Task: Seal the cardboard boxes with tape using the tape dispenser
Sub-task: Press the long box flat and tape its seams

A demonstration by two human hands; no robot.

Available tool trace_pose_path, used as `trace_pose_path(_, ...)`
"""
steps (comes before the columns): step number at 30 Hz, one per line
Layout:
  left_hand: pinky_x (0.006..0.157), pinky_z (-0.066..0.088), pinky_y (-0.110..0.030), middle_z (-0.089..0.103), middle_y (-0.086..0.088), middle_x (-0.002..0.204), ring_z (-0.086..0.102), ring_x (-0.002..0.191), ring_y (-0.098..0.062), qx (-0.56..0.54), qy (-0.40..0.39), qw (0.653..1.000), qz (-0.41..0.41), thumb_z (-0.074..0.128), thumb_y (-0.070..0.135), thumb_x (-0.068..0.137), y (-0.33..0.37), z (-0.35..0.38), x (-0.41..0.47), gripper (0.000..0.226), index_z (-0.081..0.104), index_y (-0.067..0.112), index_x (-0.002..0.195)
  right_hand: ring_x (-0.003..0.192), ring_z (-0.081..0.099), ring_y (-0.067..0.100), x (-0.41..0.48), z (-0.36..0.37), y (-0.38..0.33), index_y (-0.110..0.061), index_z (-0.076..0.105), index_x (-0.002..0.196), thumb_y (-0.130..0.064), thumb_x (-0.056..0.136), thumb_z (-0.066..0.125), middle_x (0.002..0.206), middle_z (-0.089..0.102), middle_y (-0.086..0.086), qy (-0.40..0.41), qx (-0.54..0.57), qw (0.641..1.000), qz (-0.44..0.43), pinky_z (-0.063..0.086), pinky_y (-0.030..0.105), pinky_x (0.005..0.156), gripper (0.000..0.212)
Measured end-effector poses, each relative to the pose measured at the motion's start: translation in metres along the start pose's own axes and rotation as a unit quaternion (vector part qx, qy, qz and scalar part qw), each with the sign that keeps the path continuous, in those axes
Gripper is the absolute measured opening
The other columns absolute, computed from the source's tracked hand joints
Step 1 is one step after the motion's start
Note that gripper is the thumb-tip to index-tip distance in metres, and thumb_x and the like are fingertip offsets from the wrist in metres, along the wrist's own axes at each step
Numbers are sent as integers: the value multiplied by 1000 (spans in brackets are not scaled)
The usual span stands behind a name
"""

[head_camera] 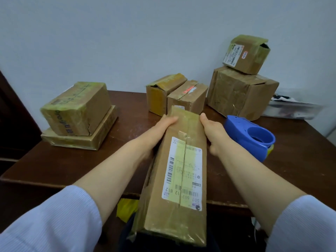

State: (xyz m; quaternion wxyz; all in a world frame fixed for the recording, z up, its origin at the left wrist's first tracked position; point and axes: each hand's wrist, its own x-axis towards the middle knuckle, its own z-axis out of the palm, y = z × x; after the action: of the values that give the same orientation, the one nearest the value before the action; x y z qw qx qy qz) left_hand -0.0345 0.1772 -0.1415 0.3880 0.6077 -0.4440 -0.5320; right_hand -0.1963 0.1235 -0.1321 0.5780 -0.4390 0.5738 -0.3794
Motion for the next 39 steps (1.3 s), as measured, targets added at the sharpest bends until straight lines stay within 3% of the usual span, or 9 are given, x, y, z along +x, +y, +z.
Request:
trace_pose_path(3, 98, 46, -37, 53, 9, 136, 61, 110, -16, 4, 4, 998, 62, 78, 60, 62, 32, -6, -9, 102, 21, 50, 146, 91, 68, 27, 0, 1, -17, -17, 64, 105, -47, 96, 46, 100, 70, 7, -15, 94, 995, -11, 55, 45, 84, 36)
trace_pose_path(10, 93, 38, -23, 36, 8, 148, 44, 123, -9, 254, 114, 937, 209, 80, 45, 70, 96, -17, -33, 114, 3, 33, 153, 85, 59, 4, -18, 8, -75, -22, 72, 88, -36, 91, 53, 93, 68, -9, -18, 48, 976, -211, 41, 23, 71, 24)
trace_pose_path(14, 89, 39, -24, 39, 0, 146, 45, 125, -17, 345, 141, 899, 230, 82, 46, 66, 112, -16, -37, 133, -16, 21, 151, 77, 61, 4, -31, 4, -94, -22, 74, 79, -35, 87, 61, 76, 71, -12, -76, 34, 959, -271, 43, 24, 75, 20)
trace_pose_path(18, 97, 44, -36, 39, -4, 143, 46, 124, -22, 396, 161, 874, 230, 83, 53, 61, 109, -11, -37, 140, -19, 19, 150, 83, 66, 6, -33, 0, -95, -18, 77, 88, -20, 80, 71, 85, 74, -5, -93, 15, 949, -300, 50, 23, 79, 10)
trace_pose_path(25, 85, 49, -37, 40, -5, 135, 48, 119, -23, 467, 194, 829, 240, 78, 57, 59, 93, 3, -33, 138, -20, 24, 150, 67, 62, 12, -23, 13, -79, -19, 67, 68, -14, 82, 71, 67, 67, -3, 17, -43, 935, -352, 51, 30, 69, 15)
trace_pose_path(29, 78, 48, -34, 40, -4, 136, 49, 117, -23, 485, 206, 820, 223, 77, 56, 59, 88, 3, -30, 138, -22, 25, 149, 76, 67, 16, -20, 15, -64, -20, 68, 80, -21, 79, 76, 79, 71, 1, 5, -67, 932, -356, 54, 32, 72, 8)
trace_pose_path(34, 76, 44, -31, 39, -2, 138, 48, 117, -22, 474, 204, 828, 218, 77, 54, 59, 87, -1, -27, 136, -21, 24, 149, 87, 68, 13, -23, 11, -54, -18, 67, 106, -35, 70, 83, 94, 72, -3, -40, -81, 927, -363, 56, 32, 79, 43)
trace_pose_path(36, 78, 45, -32, 39, -3, 138, 48, 118, -22, 472, 208, 828, 219, 76, 52, 60, 87, -2, -27, 134, -19, 25, 150, 99, 64, 10, -23, 12, -52, -21, 64, 118, -52, 76, 71, 107, 70, -6, -18, -163, 899, -405, 52, 32, 87, 53)
trace_pose_path(39, 79, 44, -33, 39, -5, 138, 47, 120, -24, 479, 213, 824, 213, 73, 47, 61, 87, -2, -27, 129, -17, 24, 151, 128, 45, 14, -27, 14, -50, -18, 42, 142, -69, 85, 35, 139, 51, -1, 58, -423, 773, -469, 38, 28, 99, 77)
